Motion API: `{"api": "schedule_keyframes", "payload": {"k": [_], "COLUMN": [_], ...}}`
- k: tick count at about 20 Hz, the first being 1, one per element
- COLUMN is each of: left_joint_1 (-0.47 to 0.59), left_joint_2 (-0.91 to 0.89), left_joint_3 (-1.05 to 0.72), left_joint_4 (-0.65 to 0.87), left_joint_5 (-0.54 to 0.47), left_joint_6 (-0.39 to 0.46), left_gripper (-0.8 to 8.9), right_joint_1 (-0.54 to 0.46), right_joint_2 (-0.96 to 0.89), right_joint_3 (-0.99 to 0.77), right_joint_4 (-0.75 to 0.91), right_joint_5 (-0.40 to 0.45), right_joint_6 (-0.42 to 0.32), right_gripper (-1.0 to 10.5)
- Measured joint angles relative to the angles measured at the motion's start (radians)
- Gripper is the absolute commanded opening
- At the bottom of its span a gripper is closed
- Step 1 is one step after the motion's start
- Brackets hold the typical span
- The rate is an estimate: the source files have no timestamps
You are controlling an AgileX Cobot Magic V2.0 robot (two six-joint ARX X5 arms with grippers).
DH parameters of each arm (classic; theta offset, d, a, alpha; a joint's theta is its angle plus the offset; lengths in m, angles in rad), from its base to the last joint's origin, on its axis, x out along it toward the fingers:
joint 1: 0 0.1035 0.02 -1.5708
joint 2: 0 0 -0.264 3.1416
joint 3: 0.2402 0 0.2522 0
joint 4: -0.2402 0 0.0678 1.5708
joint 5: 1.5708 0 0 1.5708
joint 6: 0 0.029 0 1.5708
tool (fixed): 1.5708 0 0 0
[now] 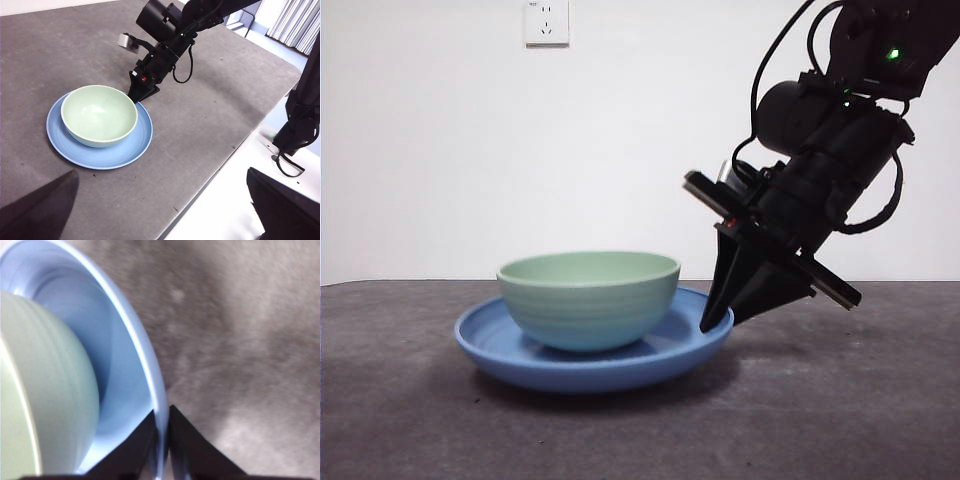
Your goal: Place the green bowl on the blue plate
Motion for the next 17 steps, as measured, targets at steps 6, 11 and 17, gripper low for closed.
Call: {"api": "schedule_keyframes", "payload": {"k": [6, 11, 17], "left_joint_1": [0.0, 0.0, 0.0], "left_joint_2": [0.0, 0.0, 0.0], "left_joint_3": [0.0, 0.0, 0.0], "left_joint_4": [0.0, 0.0, 0.0], "left_joint_5": [0.0, 0.0, 0.0], "left_joint_6": [0.0, 0.0, 0.0], "left_gripper": [6.2, 6.2, 6.2], "right_joint_1": [-0.001, -0.001, 0.001], "right_joint_2": [0.013, 0.054, 0.05], "right_joint_3": [0.0, 0.003, 0.004], "right_joint_4": [0.002, 0.012, 0.031], "right_joint_5": [0.034, 0.011, 0.01], "right_joint_6": [0.019, 0.03, 0.029], "right_gripper": [0.1, 0.1, 2.0]}}
